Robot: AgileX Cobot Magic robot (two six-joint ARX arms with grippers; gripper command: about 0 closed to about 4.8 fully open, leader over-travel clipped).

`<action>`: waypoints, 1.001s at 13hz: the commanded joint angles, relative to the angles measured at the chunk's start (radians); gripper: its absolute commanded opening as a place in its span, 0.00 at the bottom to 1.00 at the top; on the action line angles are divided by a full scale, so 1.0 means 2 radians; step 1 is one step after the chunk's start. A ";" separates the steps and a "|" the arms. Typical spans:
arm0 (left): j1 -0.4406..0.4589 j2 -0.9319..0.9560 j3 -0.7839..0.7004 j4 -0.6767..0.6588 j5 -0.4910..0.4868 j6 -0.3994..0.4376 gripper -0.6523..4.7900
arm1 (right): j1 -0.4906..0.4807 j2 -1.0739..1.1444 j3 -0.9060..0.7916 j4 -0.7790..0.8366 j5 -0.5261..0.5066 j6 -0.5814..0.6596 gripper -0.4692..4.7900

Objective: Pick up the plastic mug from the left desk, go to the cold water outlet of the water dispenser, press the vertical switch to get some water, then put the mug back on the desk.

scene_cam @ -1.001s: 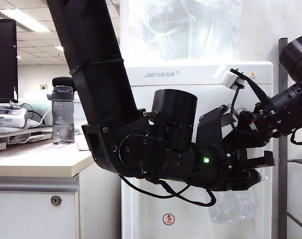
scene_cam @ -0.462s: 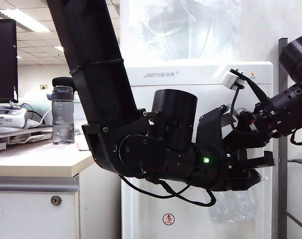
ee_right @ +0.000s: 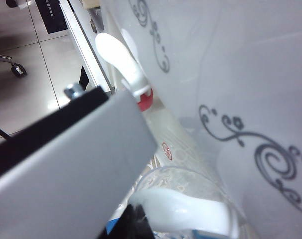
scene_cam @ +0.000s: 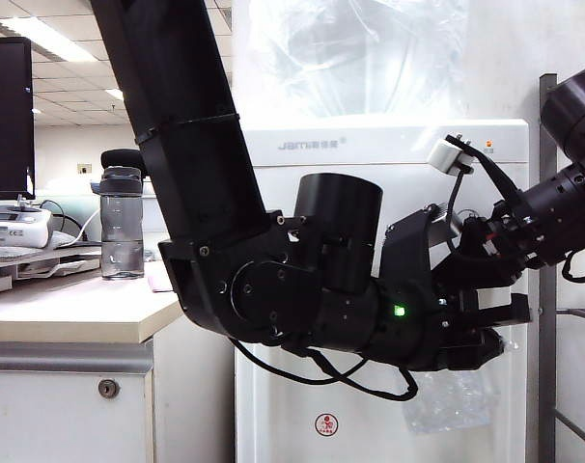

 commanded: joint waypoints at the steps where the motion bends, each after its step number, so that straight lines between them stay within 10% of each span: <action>1: -0.001 -0.004 0.003 0.019 0.003 0.006 0.11 | 0.001 0.005 0.003 0.004 0.009 0.000 0.08; 13: 0.000 -0.004 0.003 0.022 0.003 0.006 0.11 | -0.001 -0.041 0.003 -0.026 -0.015 -0.025 0.08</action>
